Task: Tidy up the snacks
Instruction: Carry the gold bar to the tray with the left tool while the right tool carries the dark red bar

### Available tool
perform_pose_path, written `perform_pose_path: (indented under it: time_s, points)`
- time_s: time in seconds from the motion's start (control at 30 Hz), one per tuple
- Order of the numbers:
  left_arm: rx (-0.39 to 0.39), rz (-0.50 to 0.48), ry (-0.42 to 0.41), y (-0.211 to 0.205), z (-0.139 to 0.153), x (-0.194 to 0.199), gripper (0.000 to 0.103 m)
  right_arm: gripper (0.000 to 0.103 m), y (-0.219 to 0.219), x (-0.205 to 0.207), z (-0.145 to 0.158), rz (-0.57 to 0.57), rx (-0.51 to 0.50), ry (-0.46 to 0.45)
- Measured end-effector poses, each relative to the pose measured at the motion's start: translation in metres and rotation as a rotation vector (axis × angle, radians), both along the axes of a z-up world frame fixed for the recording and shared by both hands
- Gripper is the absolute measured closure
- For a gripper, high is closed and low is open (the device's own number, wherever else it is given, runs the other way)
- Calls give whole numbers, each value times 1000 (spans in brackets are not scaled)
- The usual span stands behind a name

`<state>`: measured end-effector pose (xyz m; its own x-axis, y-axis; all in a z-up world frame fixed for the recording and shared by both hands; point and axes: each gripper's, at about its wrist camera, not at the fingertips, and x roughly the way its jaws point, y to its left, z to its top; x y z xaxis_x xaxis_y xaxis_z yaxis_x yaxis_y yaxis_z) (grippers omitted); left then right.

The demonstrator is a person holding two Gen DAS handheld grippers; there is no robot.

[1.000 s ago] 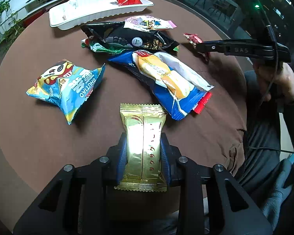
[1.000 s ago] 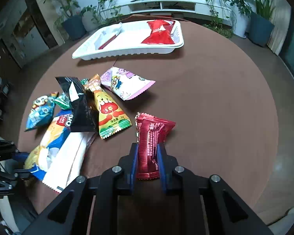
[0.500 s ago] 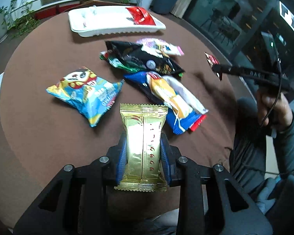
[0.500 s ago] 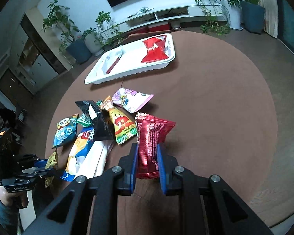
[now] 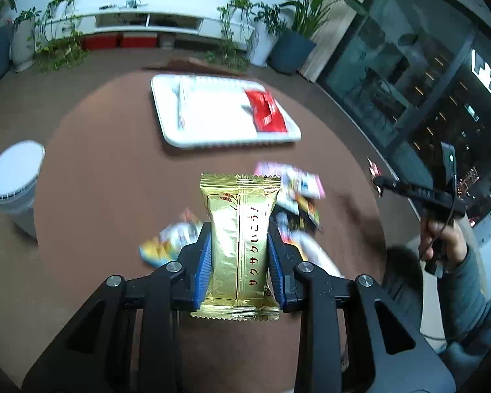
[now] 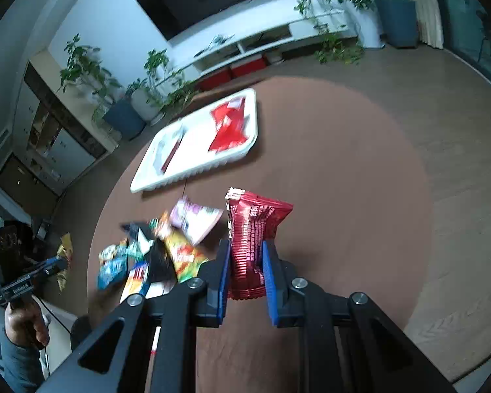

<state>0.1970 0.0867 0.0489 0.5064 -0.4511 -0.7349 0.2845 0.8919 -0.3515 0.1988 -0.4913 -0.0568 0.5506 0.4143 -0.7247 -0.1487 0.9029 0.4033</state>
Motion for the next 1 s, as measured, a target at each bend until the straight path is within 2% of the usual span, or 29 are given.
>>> perform_pose_path:
  time_s: [0.27, 0.47, 0.57, 0.63, 0.8, 1.0]
  points:
    - [38, -6, -43, -10, 45, 96, 74, 83, 6, 62, 49, -9, 10, -98]
    - [52, -2, -12, -25, 53, 176, 74, 83, 67, 121, 73, 88, 13, -145]
    - [57, -4, 40, -36, 35, 215, 74, 83, 95, 145, 65, 119, -7, -128]
    - [89, 1, 69, -45, 21, 237, 74, 83, 113, 162, 54, 139, -21, -113]
    - [137, 10, 112, -68, -8, 277, 74, 83, 142, 197, 14, 158, -63, -38]
    - [190, -6, 140, -93, -46, 297, 74, 83, 162, 214, -23, 179, -130, 21]
